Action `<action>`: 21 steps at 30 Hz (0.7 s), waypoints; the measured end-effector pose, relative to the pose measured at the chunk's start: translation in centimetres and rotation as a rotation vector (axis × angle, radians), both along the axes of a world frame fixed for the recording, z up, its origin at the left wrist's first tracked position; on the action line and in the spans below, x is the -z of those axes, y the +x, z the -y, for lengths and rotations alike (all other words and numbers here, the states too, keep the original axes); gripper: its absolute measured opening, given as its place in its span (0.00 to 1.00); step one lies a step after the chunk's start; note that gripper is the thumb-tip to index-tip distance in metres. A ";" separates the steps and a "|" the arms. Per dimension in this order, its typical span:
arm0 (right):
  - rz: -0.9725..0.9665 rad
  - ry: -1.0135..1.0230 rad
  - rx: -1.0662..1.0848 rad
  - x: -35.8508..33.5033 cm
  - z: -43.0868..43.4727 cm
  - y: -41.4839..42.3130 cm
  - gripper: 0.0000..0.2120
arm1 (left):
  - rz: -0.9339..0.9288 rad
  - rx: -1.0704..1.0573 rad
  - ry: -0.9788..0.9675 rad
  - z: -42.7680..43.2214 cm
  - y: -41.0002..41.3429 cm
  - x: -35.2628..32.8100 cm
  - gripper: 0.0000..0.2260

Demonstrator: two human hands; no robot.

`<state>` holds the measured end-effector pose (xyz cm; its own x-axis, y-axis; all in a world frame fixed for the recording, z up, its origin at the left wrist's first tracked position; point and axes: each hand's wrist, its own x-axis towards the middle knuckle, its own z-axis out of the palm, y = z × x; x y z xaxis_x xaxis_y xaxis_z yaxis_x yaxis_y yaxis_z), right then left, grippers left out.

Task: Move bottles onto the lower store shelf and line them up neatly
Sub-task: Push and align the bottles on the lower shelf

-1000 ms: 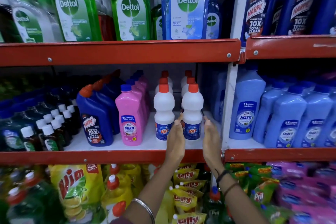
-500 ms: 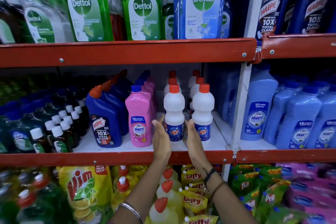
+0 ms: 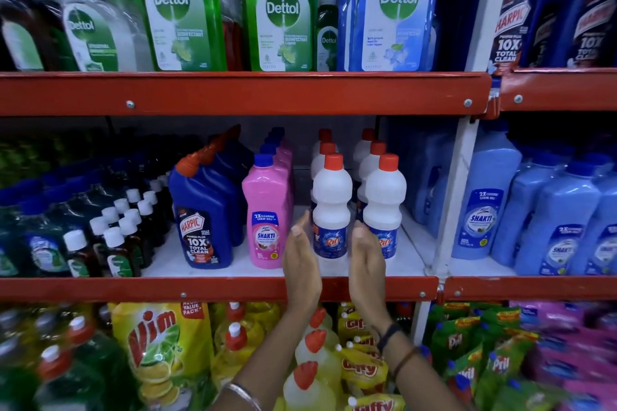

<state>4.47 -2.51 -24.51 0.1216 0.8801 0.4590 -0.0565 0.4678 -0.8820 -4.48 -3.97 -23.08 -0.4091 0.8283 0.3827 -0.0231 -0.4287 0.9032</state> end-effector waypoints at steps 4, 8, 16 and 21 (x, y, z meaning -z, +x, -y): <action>0.057 0.125 -0.016 0.6 1.3 -2.7 0.19 | -0.002 -0.205 0.183 1.7 -2.7 1.1 0.22; 0.130 0.027 -0.209 -0.4 0.9 -6.0 0.21 | -0.010 -0.178 0.122 1.3 -6.9 0.7 0.26; 0.061 -0.118 -0.366 -0.8 -1.2 -8.4 0.26 | -0.182 0.058 -0.031 0.3 -9.9 -0.6 0.47; 0.066 -0.123 -0.275 -0.7 -1.2 -8.7 0.18 | -0.218 0.073 -0.054 0.4 -10.5 -0.8 0.50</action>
